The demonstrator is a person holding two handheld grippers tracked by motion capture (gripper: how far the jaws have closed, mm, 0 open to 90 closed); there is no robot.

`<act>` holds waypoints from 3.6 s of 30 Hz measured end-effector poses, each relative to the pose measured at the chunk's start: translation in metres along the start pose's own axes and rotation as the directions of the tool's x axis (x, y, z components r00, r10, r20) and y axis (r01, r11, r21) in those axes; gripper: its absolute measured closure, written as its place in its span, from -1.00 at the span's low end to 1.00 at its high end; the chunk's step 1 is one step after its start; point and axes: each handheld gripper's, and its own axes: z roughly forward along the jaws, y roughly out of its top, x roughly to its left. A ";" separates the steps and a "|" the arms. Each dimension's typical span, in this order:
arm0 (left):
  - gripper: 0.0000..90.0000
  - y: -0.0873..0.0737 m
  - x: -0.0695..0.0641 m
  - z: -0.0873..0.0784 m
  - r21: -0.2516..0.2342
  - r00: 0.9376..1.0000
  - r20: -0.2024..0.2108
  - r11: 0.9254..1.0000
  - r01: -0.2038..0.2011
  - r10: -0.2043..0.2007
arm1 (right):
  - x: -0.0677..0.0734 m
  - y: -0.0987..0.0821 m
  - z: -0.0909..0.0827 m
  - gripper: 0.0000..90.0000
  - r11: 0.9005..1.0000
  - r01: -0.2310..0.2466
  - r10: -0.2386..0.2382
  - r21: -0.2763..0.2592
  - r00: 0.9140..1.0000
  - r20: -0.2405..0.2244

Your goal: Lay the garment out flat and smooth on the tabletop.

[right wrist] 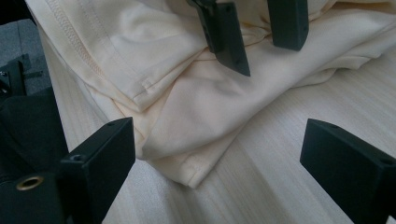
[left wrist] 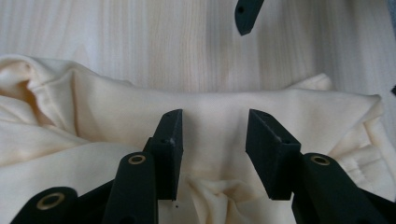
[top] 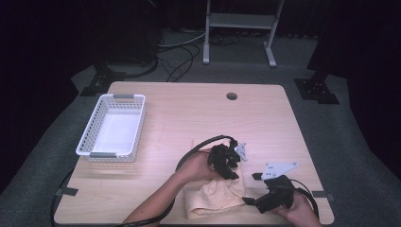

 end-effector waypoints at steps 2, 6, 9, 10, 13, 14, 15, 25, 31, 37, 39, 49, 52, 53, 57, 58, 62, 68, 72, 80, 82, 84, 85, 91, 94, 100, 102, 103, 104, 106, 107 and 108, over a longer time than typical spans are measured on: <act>0.31 0.000 0.001 0.005 0.018 1.000 0.000 1.000 0.006 -0.006 | 0.000 0.000 0.000 -0.78 1.000 0.001 -0.001 -0.001 1.000 0.000; 0.52 -0.001 0.001 0.006 0.026 1.000 -0.008 1.000 0.010 -0.010 | 0.000 0.000 -0.002 -0.78 1.000 0.003 -0.003 -0.003 1.000 0.004; 0.72 -0.002 0.004 0.006 0.026 0.999 0.011 0.999 0.035 -0.035 | 0.000 0.000 -0.002 -0.78 1.000 -0.001 0.001 -0.005 1.000 0.004; 0.81 -0.003 0.006 0.006 0.026 0.999 0.021 0.999 0.045 -0.046 | 0.000 0.000 -0.002 -0.78 1.000 0.003 -0.003 -0.003 1.000 0.004; 0.95 -0.006 0.008 0.004 0.013 0.997 0.036 0.998 0.062 -0.062 | 0.001 0.000 -0.001 -0.78 1.000 0.008 -0.008 -0.001 1.000 -0.007; 0.96 -0.007 0.008 0.004 0.011 0.997 0.035 0.998 0.064 -0.064 | 0.001 0.000 -0.001 -0.78 1.000 0.010 -0.010 0.000 1.000 -0.010; 0.96 -0.007 0.008 0.003 0.007 0.998 0.032 0.998 0.059 -0.060 | 0.001 -0.001 -0.002 -0.78 1.000 0.010 -0.010 0.003 1.000 -0.010; 0.96 -0.013 0.005 -0.024 -0.041 0.998 0.012 0.997 0.060 -0.060 | 0.003 -0.001 -0.002 -0.78 1.000 0.013 -0.013 -0.002 1.000 -0.022; 0.96 -0.018 0.003 -0.040 -0.058 0.998 -0.002 0.996 0.064 -0.065 | 0.004 0.000 0.000 -0.78 1.000 0.017 -0.017 0.002 1.000 -0.024; 0.97 -0.026 0.002 -0.053 -0.072 0.997 -0.014 0.995 0.074 -0.075 | 0.004 0.001 0.001 -0.78 1.000 0.017 -0.017 0.001 0.999 -0.029; 0.97 -0.029 0.002 -0.058 -0.080 0.997 -0.018 0.994 0.078 -0.080 | 0.005 0.001 0.002 -0.78 1.000 0.020 -0.020 0.004 0.999 -0.030; 0.97 -0.049 -0.003 -0.090 -0.097 0.993 -0.045 0.990 0.100 -0.105 | 0.007 0.004 0.006 -0.78 1.000 0.028 -0.028 0.010 0.999 -0.038; 0.97 -0.055 -0.006 -0.099 -0.092 0.992 -0.062 0.990 0.108 -0.114 | 0.008 0.005 0.007 -0.78 1.000 0.027 -0.026 0.011 0.999 -0.038; 0.97 -0.058 -0.006 -0.102 -0.094 0.991 -0.066 0.989 0.112 -0.119 | 0.008 0.005 0.007 -0.78 1.000 0.026 -0.026 0.011 0.999 -0.039; 0.97 -0.070 -0.009 -0.115 -0.105 0.988 -0.077 0.987 0.125 -0.134 | 0.009 0.005 0.009 -0.78 0.999 0.028 -0.027 0.019 0.999 -0.039; 0.97 -0.072 -0.010 -0.118 -0.106 0.987 -0.079 0.986 0.129 -0.137 | 0.009 0.005 0.009 -0.78 0.999 0.031 -0.030 0.021 0.999 -0.039; 0.97 -0.083 -0.015 -0.130 -0.102 0.984 -0.099 0.985 0.138 -0.148 | 0.010 0.007 0.011 -0.78 0.999 0.037 -0.036 0.026 0.999 -0.039; 0.98 -0.098 -0.019 -0.145 -0.116 0.979 -0.118 0.981 0.152 -0.166 | 0.011 0.013 0.013 -0.78 0.998 0.049 -0.048 0.031 0.998 -0.040; 0.98 -0.115 -0.024 -0.158 -0.117 0.970 -0.148 0.977 0.176 -0.193 | 0.013 0.020 0.014 -0.78 0.997 0.065 -0.064 0.040 0.997 -0.042; 0.98 -0.156 -0.033 -0.179 -0.141 0.945 -0.178 0.957 0.252 -0.275 | 0.017 0.034 0.018 -0.78 0.995 0.092 -0.090 0.046 0.995 -0.047; 0.98 -0.167 -0.035 -0.183 -0.150 0.936 -0.189 0.951 0.271 -0.297 | 0.019 0.037 0.020 -0.78 0.994 0.096 -0.093 0.050 0.994 -0.051; 0.97 -0.177 -0.038 -0.188 -0.156 0.928 -0.202 0.945 0.286 -0.314 | 0.020 0.041 0.023 -0.78 0.993 0.105 -0.102 0.057 0.993 -0.053; 0.97 -0.181 -0.040 -0.191 -0.162 0.922 -0.208 0.941 0.297 -0.326 | 0.021 0.042 0.025 -0.78 0.993 0.103 -0.100 0.058 0.993 -0.055; 0.96 -0.206 -0.048 -0.207 -0.192 0.894 -0.243 0.922 0.337 -0.377 | 0.025 0.054 0.034 -0.78 0.989 0.127 -0.122 0.073 0.990 -0.065; 0.81 -0.212 -0.052 -0.211 -0.225 0.887 -0.236 0.911 0.347 -0.396 | 0.026 0.059 0.041 -0.78 0.986 0.142 -0.136 0.091 0.988 -0.069; 0.66 -0.207 -0.054 -0.204 -0.224 0.903 -0.208 0.917 0.330 -0.375 | 0.019 0.068 0.063 -0.78 0.983 0.142 -0.135 0.121 0.989 -0.065; 0.61 -0.205 -0.052 -0.199 -0.230 0.908 -0.190 0.916 0.328 -0.373 | 0.015 0.070 0.071 -0.78 0.982 0.138 -0.131 0.128 0.989 -0.062; 0.61 -0.203 -0.052 -0.196 -0.230 0.912 -0.186 0.919 0.320 -0.365 | 0.013 0.071 0.075 -0.78 0.981 0.135 -0.128 0.136 0.990 -0.060; 0.60 -0.202 -0.051 -0.194 -0.230 0.915 -0.184 0.921 0.315 -0.359 | 0.010 0.071 0.079 -0.78 0.980 0.139 -0.132 0.146 0.990 -0.053; 0.57 -0.200 -0.050 -0.189 -0.239 0.919 -0.169 0.919 0.313 -0.357 | 0.006 0.072 0.084 -0.78 0.977 0.137 -0.131 0.161 0.990 -0.049; 0.57 -0.199 -0.050 -0.186 -0.242 0.920 -0.164 0.919 0.311 -0.355 | 0.004 0.072 0.086 -0.78 0.977 0.134 -0.127 0.166 0.991 -0.049; 0.56 -0.199 -0.049 -0.183 -0.242 0.922 -0.157 0.919 0.310 -0.353 | 0.003 0.072 0.088 -0.78 0.977 0.132 -0.125 0.169 0.991 -0.053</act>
